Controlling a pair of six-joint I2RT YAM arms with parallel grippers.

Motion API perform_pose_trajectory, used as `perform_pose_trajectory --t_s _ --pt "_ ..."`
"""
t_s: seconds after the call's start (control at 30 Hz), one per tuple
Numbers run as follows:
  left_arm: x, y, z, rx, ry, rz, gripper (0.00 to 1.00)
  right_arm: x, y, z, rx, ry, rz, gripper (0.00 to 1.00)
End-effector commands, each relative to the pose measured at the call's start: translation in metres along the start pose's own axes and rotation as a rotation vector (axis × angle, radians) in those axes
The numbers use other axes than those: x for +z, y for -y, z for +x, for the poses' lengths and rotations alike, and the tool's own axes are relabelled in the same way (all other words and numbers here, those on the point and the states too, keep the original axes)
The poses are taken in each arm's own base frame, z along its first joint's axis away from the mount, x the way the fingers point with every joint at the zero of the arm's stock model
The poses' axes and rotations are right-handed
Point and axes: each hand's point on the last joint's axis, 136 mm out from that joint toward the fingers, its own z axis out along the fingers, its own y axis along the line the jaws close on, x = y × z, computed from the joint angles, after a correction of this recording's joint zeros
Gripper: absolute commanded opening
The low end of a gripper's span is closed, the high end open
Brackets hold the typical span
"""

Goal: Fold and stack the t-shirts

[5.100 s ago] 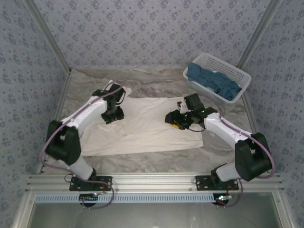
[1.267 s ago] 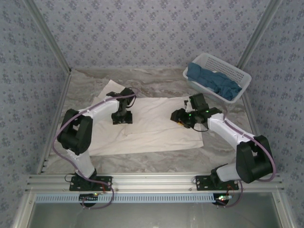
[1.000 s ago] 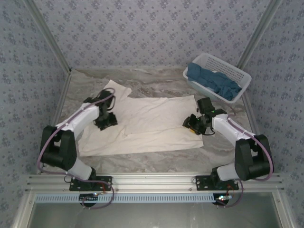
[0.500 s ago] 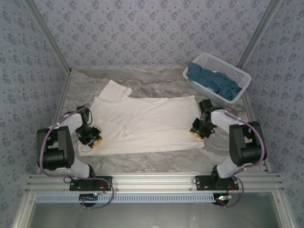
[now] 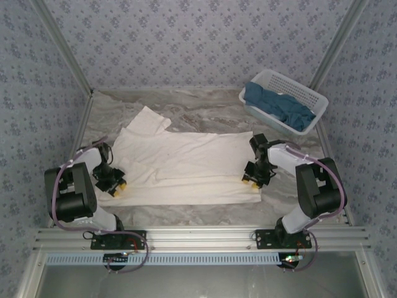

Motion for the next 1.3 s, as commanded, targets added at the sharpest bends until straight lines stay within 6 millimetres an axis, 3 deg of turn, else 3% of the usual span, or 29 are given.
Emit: perform_pose_trajectory --t_s 0.0,0.1,0.17,0.23,0.37,0.43,0.57,0.73,0.93,1.13,1.27 --pt "-0.007 -0.024 -0.015 -0.059 0.085 -0.118 0.33 -0.012 0.012 0.011 0.009 -0.006 0.070 0.39" --pt "-0.047 0.003 -0.035 -0.070 0.206 -0.033 0.40 -0.042 -0.004 -0.011 -0.038 0.127 0.031 0.47" --pt "-0.077 0.037 -0.052 -0.050 0.295 0.048 0.43 -0.066 -0.018 -0.034 -0.057 0.244 -0.020 0.51" --pt "-0.103 0.088 -0.069 0.006 0.358 0.153 0.45 -0.087 -0.039 -0.059 -0.105 0.354 -0.094 0.53" --pt "-0.128 0.182 -0.095 0.106 0.390 0.308 0.46 -0.117 -0.080 -0.111 -0.218 0.568 -0.212 0.54" --pt "-0.136 0.219 -0.111 0.142 0.421 0.366 0.46 -0.126 -0.090 -0.133 -0.231 0.658 -0.223 0.56" --pt "-0.144 0.272 -0.147 0.185 0.473 0.421 0.48 -0.132 -0.102 -0.169 -0.209 0.735 -0.264 0.56" --pt "-0.145 0.319 -0.185 0.237 0.549 0.457 0.49 -0.130 -0.110 -0.180 -0.203 0.712 -0.276 0.55" --pt "-0.120 0.359 -0.213 0.297 0.540 0.460 0.51 -0.133 -0.108 -0.171 -0.190 0.700 -0.295 0.55" --pt "-0.086 0.383 -0.218 0.330 0.517 0.443 0.53 -0.134 -0.102 -0.160 -0.186 0.683 -0.297 0.55" --pt "-0.071 0.396 -0.208 0.374 0.521 0.434 0.54 -0.135 -0.098 -0.153 -0.180 0.674 -0.313 0.55"
